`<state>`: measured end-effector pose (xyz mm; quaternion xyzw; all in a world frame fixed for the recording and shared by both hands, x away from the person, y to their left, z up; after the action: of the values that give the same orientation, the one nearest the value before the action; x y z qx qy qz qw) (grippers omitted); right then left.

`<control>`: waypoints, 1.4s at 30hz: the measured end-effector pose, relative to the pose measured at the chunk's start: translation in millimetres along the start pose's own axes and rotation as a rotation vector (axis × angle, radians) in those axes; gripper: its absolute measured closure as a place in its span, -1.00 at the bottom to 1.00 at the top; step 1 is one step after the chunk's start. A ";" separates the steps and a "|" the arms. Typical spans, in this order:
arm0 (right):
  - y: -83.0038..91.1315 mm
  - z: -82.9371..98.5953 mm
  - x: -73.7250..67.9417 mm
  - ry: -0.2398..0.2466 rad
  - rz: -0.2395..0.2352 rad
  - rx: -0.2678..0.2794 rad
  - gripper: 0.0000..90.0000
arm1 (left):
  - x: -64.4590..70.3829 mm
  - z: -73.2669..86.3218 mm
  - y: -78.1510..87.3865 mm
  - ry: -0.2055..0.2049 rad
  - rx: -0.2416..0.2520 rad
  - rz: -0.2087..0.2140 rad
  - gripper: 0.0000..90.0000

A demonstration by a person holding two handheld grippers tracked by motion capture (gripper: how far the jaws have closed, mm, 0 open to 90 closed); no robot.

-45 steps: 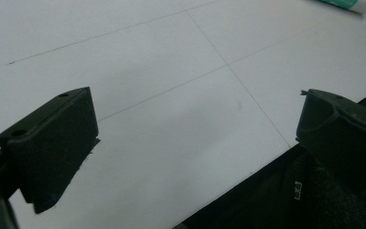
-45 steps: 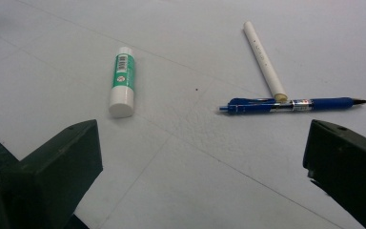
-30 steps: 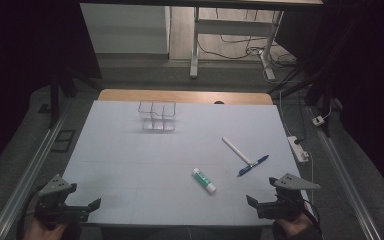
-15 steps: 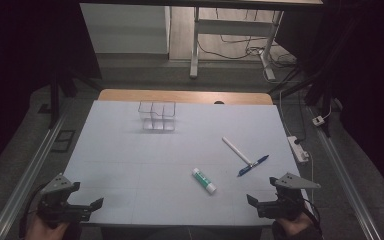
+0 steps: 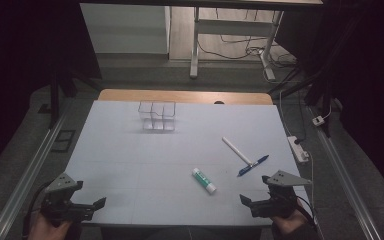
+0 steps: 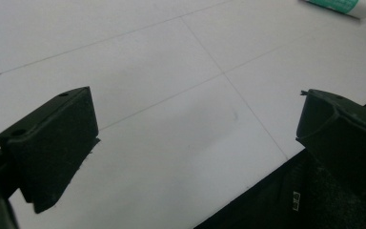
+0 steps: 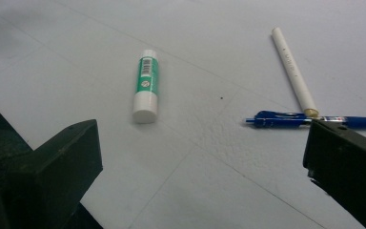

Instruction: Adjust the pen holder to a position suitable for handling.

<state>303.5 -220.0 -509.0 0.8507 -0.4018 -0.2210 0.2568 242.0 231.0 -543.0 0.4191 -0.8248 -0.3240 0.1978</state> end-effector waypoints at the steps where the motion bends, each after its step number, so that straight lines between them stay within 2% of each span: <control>1: -0.8 0.4 -0.9 0.002 -0.005 -0.001 -1.00 | -0.1 -3.2 -1.3 -0.006 0.004 0.000 -0.98; 5: -1.9 1.7 -1.7 0.003 -0.011 -0.007 -1.00 | -0.1 -9.9 -4.1 -0.019 0.009 -0.002 -0.98; 13: -1.9 4.3 -0.1 -0.012 -0.017 -0.014 -1.00 | -1.6 -31.6 -13.6 -0.035 0.022 0.036 -0.98; 15: -2.0 5.4 -0.1 -0.014 -0.024 -0.019 -1.00 | -4.1 -41.4 -18.6 -0.053 0.029 0.047 -0.98; 17: -2.3 5.7 -0.3 -0.014 -0.025 -0.019 -1.00 | -5.1 -44.5 -20.4 -0.058 0.031 0.050 -0.98; 21: -2.6 7.3 -0.1 -0.018 -0.031 -0.024 -1.00 | -6.6 -55.7 -28.8 -0.074 0.047 0.091 -0.98; 22: -2.2 7.2 0.0 -0.019 -0.030 -0.024 -1.00 | -7.5 -62.1 -33.2 -0.093 0.054 0.110 -0.98; 24: -2.1 7.5 0.2 -0.019 -0.029 -0.025 -1.00 | -8.2 -65.8 -35.4 -0.098 0.061 0.116 -0.98; 27: -1.7 7.7 0.3 -0.017 -0.031 -0.027 -1.00 | -7.9 -74.9 -42.6 -0.110 0.063 0.149 -0.98; 28: -1.5 7.9 0.5 -0.016 -0.030 -0.027 -1.00 | -9.1 -80.8 -47.1 -0.128 0.064 0.151 -0.98; 34: -0.3 8.4 1.1 -0.021 -0.031 -0.027 -1.00 | -12.6 -93.9 -56.8 -0.140 0.075 0.166 -0.99; 40: 1.5 9.2 2.6 -0.016 -0.029 -0.025 -1.00 | -19.8 -107.6 -69.3 -0.120 0.072 0.172 -1.00; 42: 1.7 9.3 2.7 -0.018 -0.030 -0.025 -1.00 | -23.8 -113.2 -73.8 -0.125 0.072 0.153 -1.00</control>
<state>298.8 -225.5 -515.6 0.8513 -0.3886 -0.2372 0.2606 364.8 176.4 -515.3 0.3407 -0.8761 -0.3039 0.1549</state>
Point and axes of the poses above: each handheld gripper's, and its own axes: y roughly backward along the jaws, z roughly out of its underside, x roughly to its right, the point moved 10 cm from there along -y, roughly forward along the jaws, and after that the axes turned 9 degrees about -y, right-handed, at the moved point
